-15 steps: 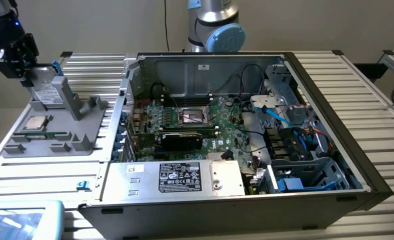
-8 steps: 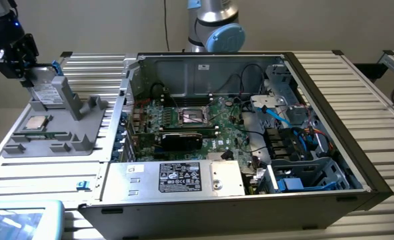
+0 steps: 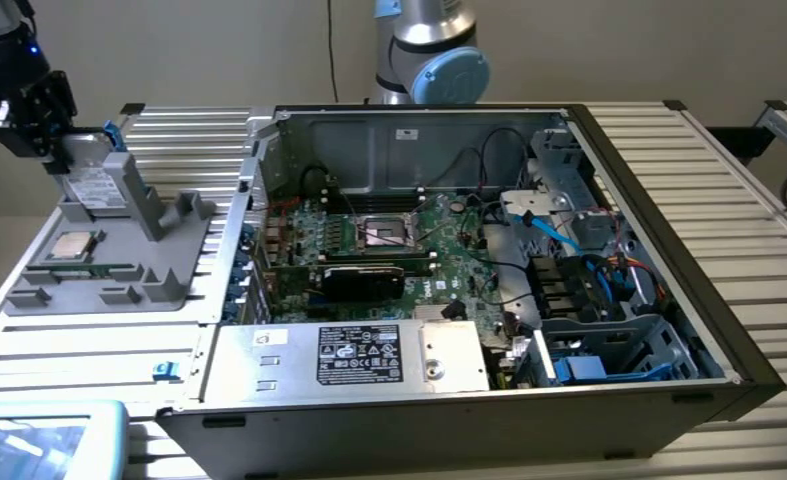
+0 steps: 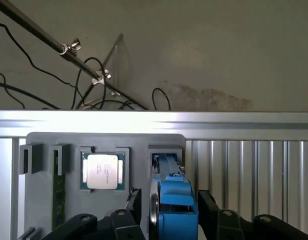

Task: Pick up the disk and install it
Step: 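Pick up the disk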

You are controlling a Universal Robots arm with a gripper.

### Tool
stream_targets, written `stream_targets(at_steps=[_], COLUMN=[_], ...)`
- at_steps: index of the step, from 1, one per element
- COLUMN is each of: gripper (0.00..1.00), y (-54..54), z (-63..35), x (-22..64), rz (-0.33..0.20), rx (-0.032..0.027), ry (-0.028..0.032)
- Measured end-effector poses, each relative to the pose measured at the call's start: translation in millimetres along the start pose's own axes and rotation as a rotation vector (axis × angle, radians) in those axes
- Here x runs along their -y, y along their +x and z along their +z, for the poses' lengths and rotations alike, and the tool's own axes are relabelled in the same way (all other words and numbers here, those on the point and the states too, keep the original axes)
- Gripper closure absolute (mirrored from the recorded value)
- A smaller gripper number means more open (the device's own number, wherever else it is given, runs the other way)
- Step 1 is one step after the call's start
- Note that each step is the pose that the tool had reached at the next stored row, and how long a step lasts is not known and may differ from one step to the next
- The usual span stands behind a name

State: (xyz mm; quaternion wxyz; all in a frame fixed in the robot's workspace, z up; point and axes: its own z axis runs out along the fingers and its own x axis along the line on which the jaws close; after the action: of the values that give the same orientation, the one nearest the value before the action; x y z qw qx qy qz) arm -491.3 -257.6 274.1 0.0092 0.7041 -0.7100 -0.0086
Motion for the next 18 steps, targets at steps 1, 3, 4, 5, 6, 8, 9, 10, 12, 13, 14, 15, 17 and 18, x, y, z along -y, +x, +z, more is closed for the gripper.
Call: stream_targets(at_steps=[1, 3, 4, 5, 6, 8, 9, 10, 12, 13, 14, 15, 17, 18], gripper=[0.48, 0.61, 0.61, 0.63, 0.63, 0.63, 0.63, 0.63, 0.63, 0.63, 0.63, 0.63, 0.63, 0.63], y=[0.0, 0.0, 0.0, 0.0, 0.0, 0.0, 0.0, 0.0, 0.0, 0.0, 0.0, 0.0, 0.0, 0.0], z=[0.0, 0.1, 0.1, 0.1, 0.1, 0.1, 0.0, 0.0, 0.1, 0.0, -0.2, -0.8, -2.7, -4.7], x=[0.0, 0.0, -0.1, -0.2, -0.2, -0.4, -0.4, -0.5, -0.5, -0.6, -0.6, -0.6, -0.6, -0.7], rz=[0.0, 0.0, 0.0, 0.0, 0.0, 0.0, 0.0, 0.0, 0.0, 0.0, 0.0, 0.0, 0.0, 0.0], rx=[0.0, -0.0001, -0.0001, -0.0001, -0.0001, -0.0001, -0.0001, -0.0001, -0.0002, -0.0003, -0.0006, -0.0009, -0.0018, -0.0026], ry=[0.0003, 0.0005, 0.0005, 0.0005, 0.0005, 0.0006, 0.0008, 0.0015, 0.0032, 0.0042, 0.0056, 0.007, 0.0089, 0.0095])
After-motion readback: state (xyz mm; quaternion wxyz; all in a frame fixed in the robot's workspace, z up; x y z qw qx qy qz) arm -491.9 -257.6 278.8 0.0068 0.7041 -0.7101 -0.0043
